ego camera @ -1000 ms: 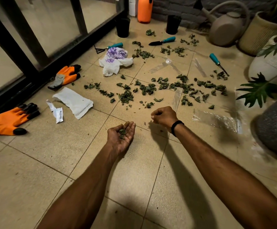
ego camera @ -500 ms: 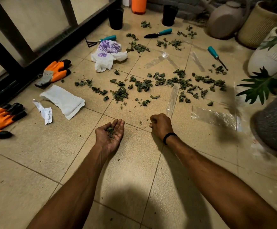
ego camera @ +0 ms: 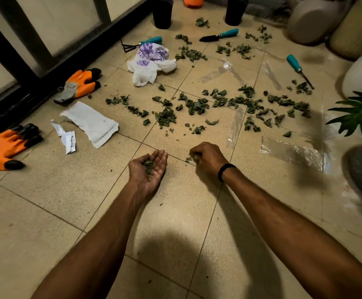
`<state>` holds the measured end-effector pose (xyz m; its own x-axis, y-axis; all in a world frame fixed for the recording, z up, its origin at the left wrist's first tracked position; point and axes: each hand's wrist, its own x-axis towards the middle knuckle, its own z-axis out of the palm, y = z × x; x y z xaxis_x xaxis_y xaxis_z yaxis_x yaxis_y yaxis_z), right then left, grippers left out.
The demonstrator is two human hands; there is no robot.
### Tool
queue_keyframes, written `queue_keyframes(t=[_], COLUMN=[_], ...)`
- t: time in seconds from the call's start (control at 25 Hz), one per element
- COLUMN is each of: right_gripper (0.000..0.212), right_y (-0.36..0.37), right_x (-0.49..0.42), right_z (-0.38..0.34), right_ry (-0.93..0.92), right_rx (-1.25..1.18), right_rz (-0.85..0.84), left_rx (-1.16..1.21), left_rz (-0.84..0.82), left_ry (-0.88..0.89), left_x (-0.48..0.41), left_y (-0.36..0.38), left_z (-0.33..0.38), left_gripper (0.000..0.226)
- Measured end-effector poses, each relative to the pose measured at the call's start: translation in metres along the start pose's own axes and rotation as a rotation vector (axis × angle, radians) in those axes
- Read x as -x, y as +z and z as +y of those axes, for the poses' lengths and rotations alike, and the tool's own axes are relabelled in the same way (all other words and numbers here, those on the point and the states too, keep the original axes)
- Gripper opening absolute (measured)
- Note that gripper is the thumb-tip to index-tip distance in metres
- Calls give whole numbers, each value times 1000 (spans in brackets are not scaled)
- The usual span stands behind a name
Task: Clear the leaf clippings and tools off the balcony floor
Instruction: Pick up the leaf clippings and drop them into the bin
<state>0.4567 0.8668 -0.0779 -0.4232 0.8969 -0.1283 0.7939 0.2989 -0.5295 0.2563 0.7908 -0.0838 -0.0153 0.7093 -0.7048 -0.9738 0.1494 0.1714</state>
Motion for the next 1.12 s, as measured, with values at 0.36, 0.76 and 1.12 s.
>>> queue_keyframes(t=[0.36, 0.76, 1.12], right_gripper=[18, 6, 11], right_y=[41, -4, 3], right_x=[17, -15, -14], right_z=[-23, -24, -139], right_ry=[-140, 557, 166], right_rx=[248, -456, -417], right_rz=[45, 76, -232], left_rx=[-53, -97, -18], left_rz=[2, -32, -9], left_ry=[9, 9, 29], left_x=[1, 9, 26], left_y=[3, -1, 1], left_z=[-3, 13, 13], left_gripper=[33, 41, 34])
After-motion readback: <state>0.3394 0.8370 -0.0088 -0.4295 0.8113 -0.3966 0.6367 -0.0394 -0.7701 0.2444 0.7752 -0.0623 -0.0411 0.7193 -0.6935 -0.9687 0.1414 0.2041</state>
